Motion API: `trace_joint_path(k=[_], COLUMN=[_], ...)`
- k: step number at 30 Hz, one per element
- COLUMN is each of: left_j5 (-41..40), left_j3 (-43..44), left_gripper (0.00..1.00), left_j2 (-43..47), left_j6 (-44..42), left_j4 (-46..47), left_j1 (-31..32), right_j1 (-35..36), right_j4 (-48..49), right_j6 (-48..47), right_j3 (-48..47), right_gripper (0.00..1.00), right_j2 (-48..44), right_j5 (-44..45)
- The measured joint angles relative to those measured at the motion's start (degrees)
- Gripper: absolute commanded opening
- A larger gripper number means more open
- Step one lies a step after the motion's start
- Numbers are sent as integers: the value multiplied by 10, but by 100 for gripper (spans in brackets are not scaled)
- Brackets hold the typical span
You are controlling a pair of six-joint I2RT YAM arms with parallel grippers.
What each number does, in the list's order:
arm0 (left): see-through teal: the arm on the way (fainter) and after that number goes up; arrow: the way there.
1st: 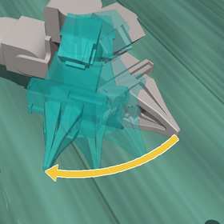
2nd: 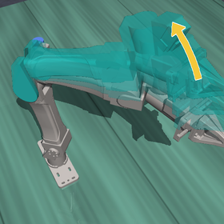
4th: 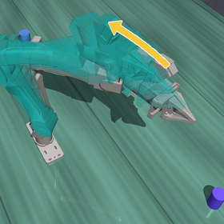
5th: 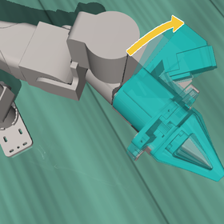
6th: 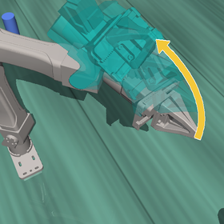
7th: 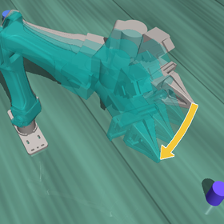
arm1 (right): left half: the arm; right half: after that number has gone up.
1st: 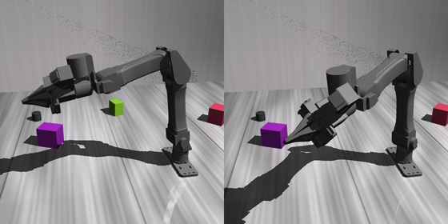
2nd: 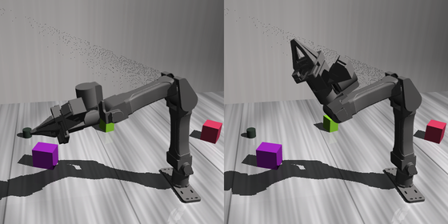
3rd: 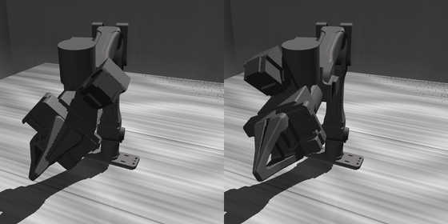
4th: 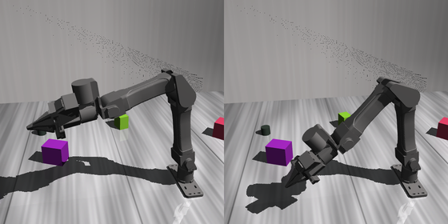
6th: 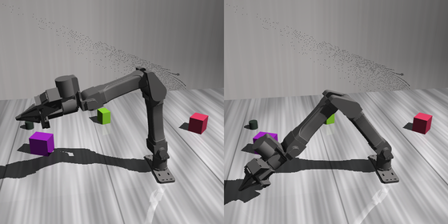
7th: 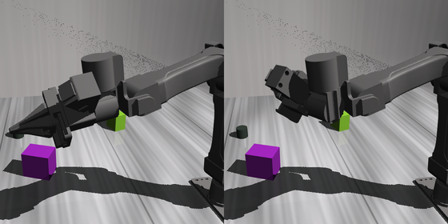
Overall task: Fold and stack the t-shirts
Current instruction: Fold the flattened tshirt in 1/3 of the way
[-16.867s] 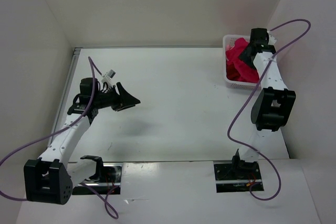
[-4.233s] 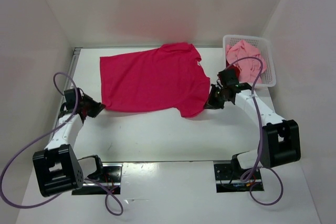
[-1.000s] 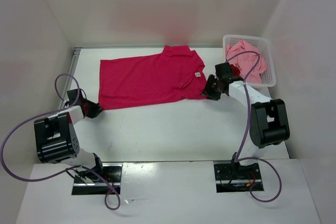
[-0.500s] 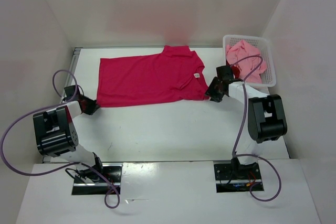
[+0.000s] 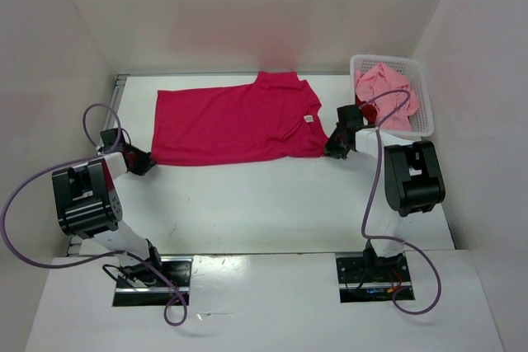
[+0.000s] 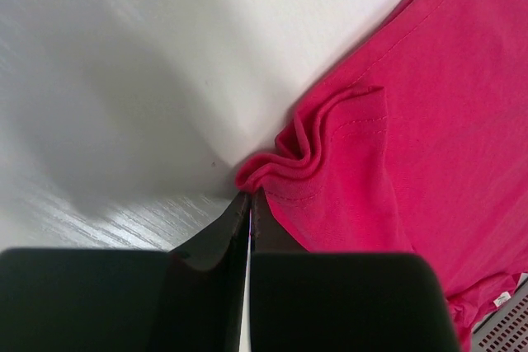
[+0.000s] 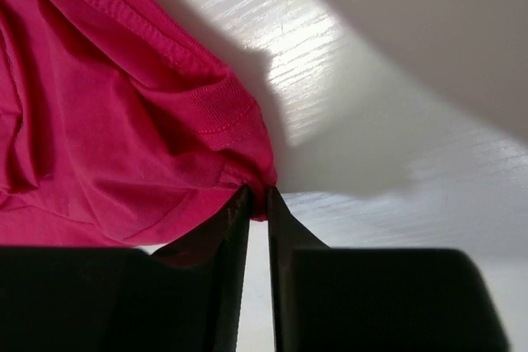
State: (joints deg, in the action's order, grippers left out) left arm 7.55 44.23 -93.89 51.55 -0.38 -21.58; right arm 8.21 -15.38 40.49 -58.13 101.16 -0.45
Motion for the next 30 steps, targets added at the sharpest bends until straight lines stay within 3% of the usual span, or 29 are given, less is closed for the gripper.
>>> trace_joint_path(k=[4,10,24,26,30], left_j5=[0,0,-2,-2,7], left_j3=[10,16,-34,-39,-50], left_gripper=[0,0,0,2,20], left_j2=[-5,-2,108,129,174], left_j6=[-7,-26,-86,-94,-90], left_j4=[-10,-32,-160,-179,-206], left_j1=[0,-6,-46,-53,-56], right_j1=[0,0,-24,-24,-25], right_j4=[4,-28,-222,-248,-303], right_j6=[2,3,-5,-5,-5], right_j3=[-2,0,46,50,52], right_gripper=[7,4,5,6,14], right_j2=[5,-14,-235,-251,-285], right_j5=[7,14,-27,-35,-39])
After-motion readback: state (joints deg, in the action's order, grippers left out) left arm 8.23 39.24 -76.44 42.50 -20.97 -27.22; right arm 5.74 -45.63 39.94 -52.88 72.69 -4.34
